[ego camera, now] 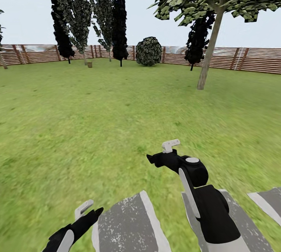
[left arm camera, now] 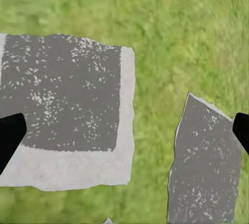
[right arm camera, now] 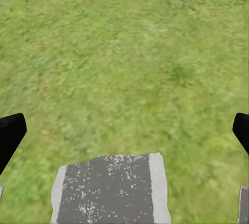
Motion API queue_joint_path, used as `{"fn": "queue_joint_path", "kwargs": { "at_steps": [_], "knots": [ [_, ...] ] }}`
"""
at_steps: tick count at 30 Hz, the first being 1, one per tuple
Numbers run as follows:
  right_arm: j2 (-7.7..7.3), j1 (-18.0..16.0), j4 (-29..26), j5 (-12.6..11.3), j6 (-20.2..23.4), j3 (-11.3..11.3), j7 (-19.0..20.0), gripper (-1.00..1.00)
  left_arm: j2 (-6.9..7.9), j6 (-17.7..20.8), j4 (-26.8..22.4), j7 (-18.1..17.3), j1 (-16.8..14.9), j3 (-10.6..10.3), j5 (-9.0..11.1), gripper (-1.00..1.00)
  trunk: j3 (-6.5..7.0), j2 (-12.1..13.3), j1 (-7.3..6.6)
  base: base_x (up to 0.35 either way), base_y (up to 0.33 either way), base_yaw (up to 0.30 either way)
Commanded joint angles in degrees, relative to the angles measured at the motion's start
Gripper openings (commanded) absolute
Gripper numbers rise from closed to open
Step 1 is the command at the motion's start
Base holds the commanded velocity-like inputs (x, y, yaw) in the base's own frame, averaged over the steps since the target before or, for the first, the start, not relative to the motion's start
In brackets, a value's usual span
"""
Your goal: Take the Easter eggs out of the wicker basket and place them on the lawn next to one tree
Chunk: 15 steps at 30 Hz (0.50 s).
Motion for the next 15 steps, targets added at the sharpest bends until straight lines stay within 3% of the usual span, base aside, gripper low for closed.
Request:
{"fn": "queue_joint_path", "kwargs": {
  "at_steps": [1, 15],
  "knots": [
    [0.02, -0.06, -0.05, 0.3, 0.26, -0.01, 0.27, 1.0, -0.02, 0.44, -0.06, -0.16, -0.04, 0.17, 0.38, 1.0, -0.12, -0.12, 0.07, 0.334, -0.084, 0.0],
    [0.02, -0.06, -0.05, 0.3, 0.21, -0.01, 0.27, 1.0, -0.02, 0.44, -0.06, -0.16, -0.04, 0.17, 0.36, 1.0, -0.12, -0.12, 0.07, 0.334, -0.084, 0.0]
  ]
}}
